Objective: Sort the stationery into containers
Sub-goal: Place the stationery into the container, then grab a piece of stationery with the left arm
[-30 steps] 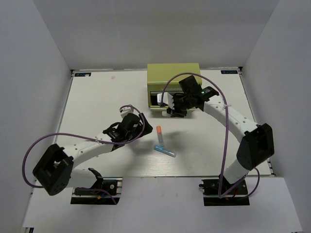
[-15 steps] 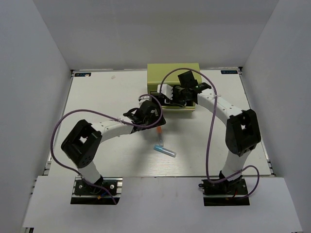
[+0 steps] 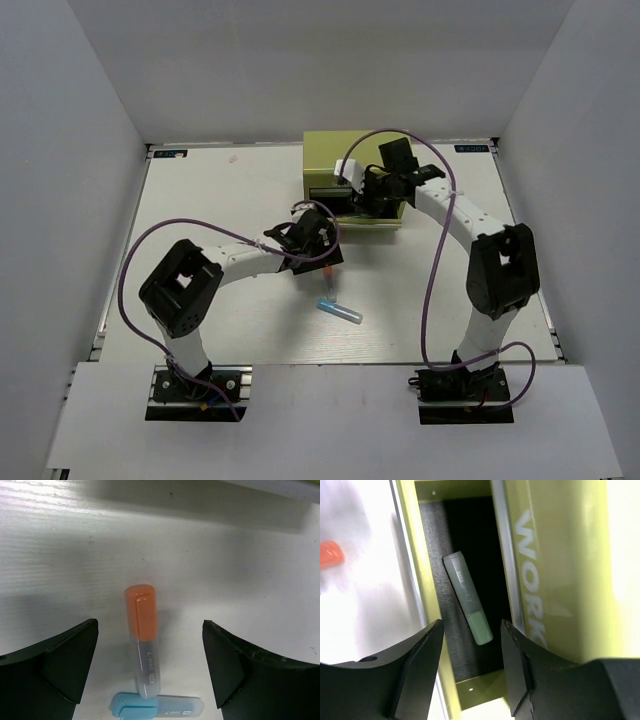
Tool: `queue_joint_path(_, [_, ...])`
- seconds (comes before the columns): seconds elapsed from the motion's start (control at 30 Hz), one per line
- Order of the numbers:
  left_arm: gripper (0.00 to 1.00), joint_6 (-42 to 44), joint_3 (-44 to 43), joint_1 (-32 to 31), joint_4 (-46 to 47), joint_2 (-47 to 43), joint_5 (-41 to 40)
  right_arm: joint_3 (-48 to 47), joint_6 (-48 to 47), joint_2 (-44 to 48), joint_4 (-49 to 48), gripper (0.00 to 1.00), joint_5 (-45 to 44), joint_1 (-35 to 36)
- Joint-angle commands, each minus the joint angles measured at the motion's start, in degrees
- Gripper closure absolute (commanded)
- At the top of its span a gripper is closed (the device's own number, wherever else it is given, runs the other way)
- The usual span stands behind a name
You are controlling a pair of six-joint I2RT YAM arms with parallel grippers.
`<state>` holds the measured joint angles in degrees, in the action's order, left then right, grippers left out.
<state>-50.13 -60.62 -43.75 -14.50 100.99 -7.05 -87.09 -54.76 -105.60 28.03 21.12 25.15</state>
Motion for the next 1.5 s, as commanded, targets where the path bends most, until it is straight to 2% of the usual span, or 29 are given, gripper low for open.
queue_joint_path(0.0, [0.06,-1.81,-3.35,-0.98,-2.54,0.78,-1.47,2.87,6.93,8.45,-2.97,0.44,6.81,-1.59])
queue_joint_path(0.17, [0.13,-3.65,-9.06,-2.22,-11.23,4.3,-4.55,9.65,12.21,14.45,-5.71,0.44,8.58,-3.52])
queue_joint_path(0.33, [0.25,-5.85,-14.43,-4.76,-19.24,10.52,-7.45,15.28,15.47,19.46,-8.08,0.44,9.46,-5.9])
queue_joint_path(0.43, [0.31,-6.74,-19.34,-5.3,-25.21,13.78,-8.16,17.65,18.63,21.75,-8.87,0.38,10.42,-7.47])
queue_joint_path(0.47, [0.31,-6.74,-20.14,-5.3,-26.36,15.36,-8.16,18.61,19.16,22.02,-9.31,0.31,10.86,-8.0])
queue_joint_path(0.5, [0.32,-6.74,-20.67,-5.3,-27.85,16.07,-8.16,19.14,20.21,23.67,-9.31,0.13,11.13,-8.44])
queue_joint_path(0.57, [0.35,-6.74,-21.47,-5.82,-28.39,16.86,-8.16,20.99,21.97,24.48,-10.71,0.1,10.87,-9.59])
queue_joint_path(0.67, [0.46,-6.74,-21.47,-5.82,-28.92,17.49,-8.16,23.53,25.48,26.84,-13.86,0.1,7.64,-11.17])
queue_joint_path(0.7, [0.49,-6.74,-21.47,-6.35,-28.92,17.49,-8.16,24.24,29.24,27.29,-14.93,0.1,6.4,-11.43])
queue_joint_path(0.83, [0.73,-4.81,-21.47,-6.35,-27.43,16.87,-8.16,27.49,33.92,28.26,-18.19,0.1,4.01,-13.89])
queue_joint_path(0.9, [0.8,-3.14,-21.47,-6.35,-25.24,15.39,-8.16,28.2,34.28,28.35,-18.36,0.1,5.68,-15.65])
queue_joint_path(1.03, [0.89,2.57,-21.47,-6.35,-19.45,12.04,-8.16,29.34,33.76,30.36,-19.33,0.1,8.93,-17.76])
queue_joint_path(1.07, [0.91,6.15,-21.47,-6.35,-17.77,11.25,-8.16,29.43,33.76,30.8,-19.16,0.1,9.19,-18.2])
queue_joint_path(1.23, [0.95,18.82,-22.69,-5.74,-11.61,7.65,-6.84,30.31,32.7,32.03,-19.5,0.1,11.48,-19.87])
queue_joint_path(1.33, [1.0,29.88,-22.7,-5.21,-6.96,5.36,-1.93,31.89,32.18,33.88,-20.39,0.1,11.92,-20.4])
queue_joint_path(1.47, [1.0,45.77,-23.4,-5.21,-2.04,2.73,2.03,33.03,31.39,35.11,-20.56,0.1,12.1,-20.66])
